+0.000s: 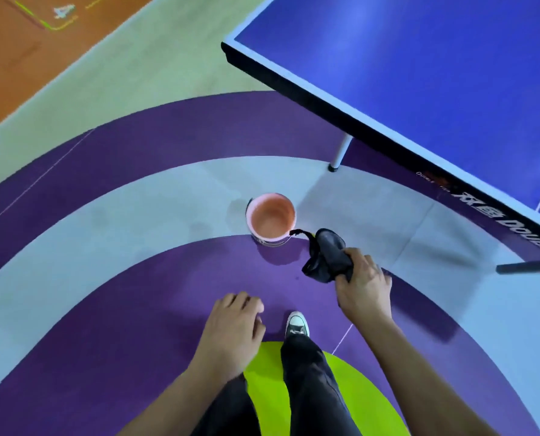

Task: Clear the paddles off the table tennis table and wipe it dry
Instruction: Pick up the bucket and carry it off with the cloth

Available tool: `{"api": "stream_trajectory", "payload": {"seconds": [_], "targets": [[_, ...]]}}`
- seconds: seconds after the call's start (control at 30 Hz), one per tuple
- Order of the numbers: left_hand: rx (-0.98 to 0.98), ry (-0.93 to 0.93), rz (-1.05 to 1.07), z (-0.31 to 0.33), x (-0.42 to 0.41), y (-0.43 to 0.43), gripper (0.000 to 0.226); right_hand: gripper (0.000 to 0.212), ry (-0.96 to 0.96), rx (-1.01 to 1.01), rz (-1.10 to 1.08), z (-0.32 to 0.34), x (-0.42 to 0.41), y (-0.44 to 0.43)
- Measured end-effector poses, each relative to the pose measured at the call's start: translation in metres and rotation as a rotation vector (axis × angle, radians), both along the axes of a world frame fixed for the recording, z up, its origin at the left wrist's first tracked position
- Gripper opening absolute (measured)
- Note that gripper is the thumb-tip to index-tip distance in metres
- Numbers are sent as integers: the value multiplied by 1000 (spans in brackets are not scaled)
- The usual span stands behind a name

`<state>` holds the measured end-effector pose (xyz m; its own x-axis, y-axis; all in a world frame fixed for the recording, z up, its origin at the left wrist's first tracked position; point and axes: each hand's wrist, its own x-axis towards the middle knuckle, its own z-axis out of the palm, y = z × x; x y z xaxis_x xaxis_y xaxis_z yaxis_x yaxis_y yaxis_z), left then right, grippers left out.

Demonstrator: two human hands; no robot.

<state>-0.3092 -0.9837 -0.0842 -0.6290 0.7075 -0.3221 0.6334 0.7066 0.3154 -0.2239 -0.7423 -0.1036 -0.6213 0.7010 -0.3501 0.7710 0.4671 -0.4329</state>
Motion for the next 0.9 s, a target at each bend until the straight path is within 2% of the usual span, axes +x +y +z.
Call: {"api": "stream_trajectory", "payload": {"seconds": [0.23, 0.4, 0.57, 0.8, 0.9], "targets": [[-51, -105, -209, -95, -70, -9, 24, 48, -98, 9, -189, -74, -24, -28], [-131, -94, -419, -180, -123, -18, 33, 49, -54, -30, -362, -167, -50, -68], [-238, -102, -497, -283, -158, -5, 55, 49, -47, -93, -504, -268, -70, -92], [-345, -55, -596, -457, -169, 40, 54, 48, 37, -75, -603, -380, -77, -83], [-432, -28, -610, -516, -174, 55, 61, 47, 66, -81, -627, -413, -74, -82]]}}
